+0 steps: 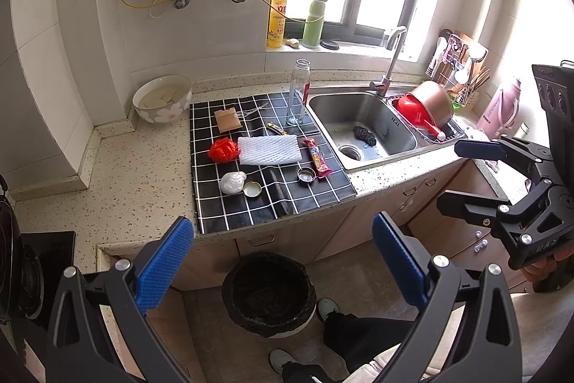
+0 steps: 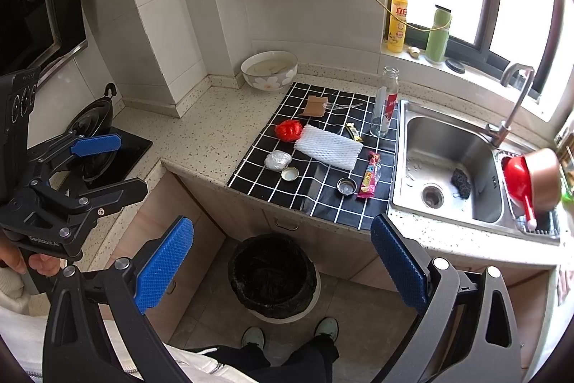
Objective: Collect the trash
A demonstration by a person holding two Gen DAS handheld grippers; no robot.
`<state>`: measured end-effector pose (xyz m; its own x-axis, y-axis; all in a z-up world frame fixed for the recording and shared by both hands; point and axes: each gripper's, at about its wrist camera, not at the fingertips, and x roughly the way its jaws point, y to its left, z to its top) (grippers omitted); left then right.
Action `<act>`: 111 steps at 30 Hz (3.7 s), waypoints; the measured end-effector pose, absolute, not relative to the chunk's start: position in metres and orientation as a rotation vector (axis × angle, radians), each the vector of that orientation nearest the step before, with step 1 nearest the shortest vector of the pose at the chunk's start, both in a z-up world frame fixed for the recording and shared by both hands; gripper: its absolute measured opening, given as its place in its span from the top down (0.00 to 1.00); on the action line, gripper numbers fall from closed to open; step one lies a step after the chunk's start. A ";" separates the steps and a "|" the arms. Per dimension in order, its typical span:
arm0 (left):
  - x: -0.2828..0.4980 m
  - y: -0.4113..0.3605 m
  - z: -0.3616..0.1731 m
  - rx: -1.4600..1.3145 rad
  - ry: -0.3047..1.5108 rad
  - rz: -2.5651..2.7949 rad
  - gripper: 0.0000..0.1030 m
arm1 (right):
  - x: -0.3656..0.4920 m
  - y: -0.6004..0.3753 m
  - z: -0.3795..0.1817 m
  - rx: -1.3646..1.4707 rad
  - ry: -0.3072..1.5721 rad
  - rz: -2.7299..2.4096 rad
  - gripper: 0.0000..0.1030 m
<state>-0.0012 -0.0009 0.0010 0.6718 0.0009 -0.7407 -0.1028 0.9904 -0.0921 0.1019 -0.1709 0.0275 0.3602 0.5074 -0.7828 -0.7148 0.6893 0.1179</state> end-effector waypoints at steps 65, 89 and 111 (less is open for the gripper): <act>0.061 0.064 -0.033 -0.263 0.893 0.110 0.05 | 0.175 -0.156 0.001 -0.269 0.948 0.770 0.06; 0.211 0.113 -0.128 -0.423 1.088 0.301 0.05 | 0.371 -0.115 -0.121 -0.280 1.244 0.799 0.07; 0.266 0.147 -0.254 -0.580 1.280 0.366 0.12 | 0.443 -0.083 -0.249 -0.310 1.525 0.621 0.27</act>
